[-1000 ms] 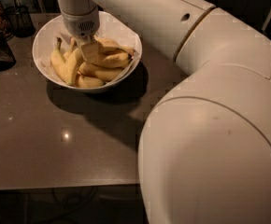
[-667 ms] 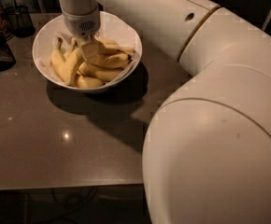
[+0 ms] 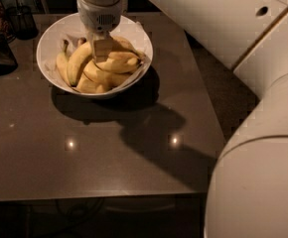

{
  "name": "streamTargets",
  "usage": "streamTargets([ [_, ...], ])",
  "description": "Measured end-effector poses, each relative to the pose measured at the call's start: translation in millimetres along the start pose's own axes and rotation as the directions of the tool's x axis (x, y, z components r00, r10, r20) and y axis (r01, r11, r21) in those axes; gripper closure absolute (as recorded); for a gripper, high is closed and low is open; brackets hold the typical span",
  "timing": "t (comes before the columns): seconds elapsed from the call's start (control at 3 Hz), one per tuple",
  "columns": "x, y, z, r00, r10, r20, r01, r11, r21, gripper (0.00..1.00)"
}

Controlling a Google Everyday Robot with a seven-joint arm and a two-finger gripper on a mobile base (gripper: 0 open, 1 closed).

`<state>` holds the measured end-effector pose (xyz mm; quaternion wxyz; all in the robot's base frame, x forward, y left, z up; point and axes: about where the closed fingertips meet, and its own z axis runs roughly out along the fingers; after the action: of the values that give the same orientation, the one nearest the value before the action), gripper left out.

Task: Pick banana from white bowl

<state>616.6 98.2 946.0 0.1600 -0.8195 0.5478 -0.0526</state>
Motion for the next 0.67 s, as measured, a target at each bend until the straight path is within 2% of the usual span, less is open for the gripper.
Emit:
streamTargets([
  [0.33,-5.0,22.5,-44.2,0.996,0.053,0.073,-0.052,0.9986,-0.008,1.0],
  [0.67,-5.6,23.3,-45.1,0.996,0.053,0.075,-0.053,0.9986,-0.009,1.0],
])
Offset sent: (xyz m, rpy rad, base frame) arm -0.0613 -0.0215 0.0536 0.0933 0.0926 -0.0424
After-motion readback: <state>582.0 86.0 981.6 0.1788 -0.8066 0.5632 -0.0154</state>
